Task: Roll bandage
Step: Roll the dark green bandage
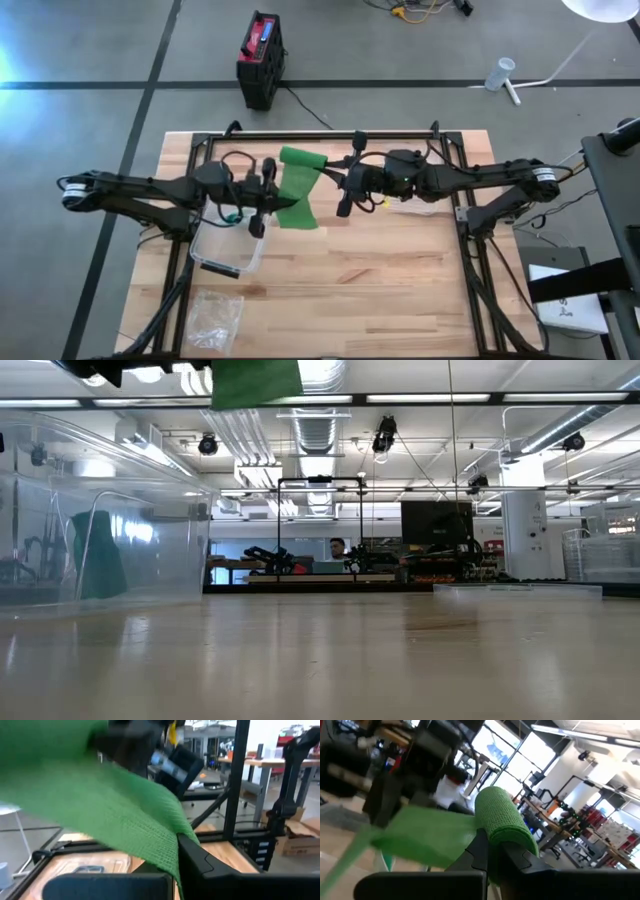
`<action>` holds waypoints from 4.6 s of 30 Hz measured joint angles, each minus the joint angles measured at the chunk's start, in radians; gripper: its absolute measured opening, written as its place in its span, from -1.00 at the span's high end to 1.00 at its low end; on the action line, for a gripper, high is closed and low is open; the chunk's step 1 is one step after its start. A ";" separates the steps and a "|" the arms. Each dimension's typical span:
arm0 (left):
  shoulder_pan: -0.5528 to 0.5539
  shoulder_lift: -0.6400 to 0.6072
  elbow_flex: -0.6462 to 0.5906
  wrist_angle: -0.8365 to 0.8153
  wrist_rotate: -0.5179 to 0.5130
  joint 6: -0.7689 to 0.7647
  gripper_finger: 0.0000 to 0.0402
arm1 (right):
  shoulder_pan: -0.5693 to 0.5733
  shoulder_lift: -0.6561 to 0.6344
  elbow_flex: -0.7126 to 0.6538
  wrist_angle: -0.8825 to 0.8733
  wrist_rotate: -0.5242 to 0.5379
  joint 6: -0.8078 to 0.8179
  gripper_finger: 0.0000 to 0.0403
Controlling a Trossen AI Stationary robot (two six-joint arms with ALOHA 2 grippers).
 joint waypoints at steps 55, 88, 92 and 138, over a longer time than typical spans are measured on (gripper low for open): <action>0.102 0.005 0.011 0.250 -0.092 -0.496 0.08 | -0.014 0.050 -0.001 -0.408 -0.285 0.257 0.96; 0.291 0.114 0.418 -0.858 0.106 0.232 -0.58 | 0.062 0.043 0.066 -0.576 -0.747 0.349 0.96; 0.290 0.106 0.410 -0.874 0.137 0.264 -0.65 | 0.057 0.043 0.066 -0.576 -0.741 0.363 0.96; 0.258 -0.016 -0.082 -0.061 0.328 0.042 -0.46 | 0.064 -0.066 0.067 -0.185 -0.207 0.149 0.96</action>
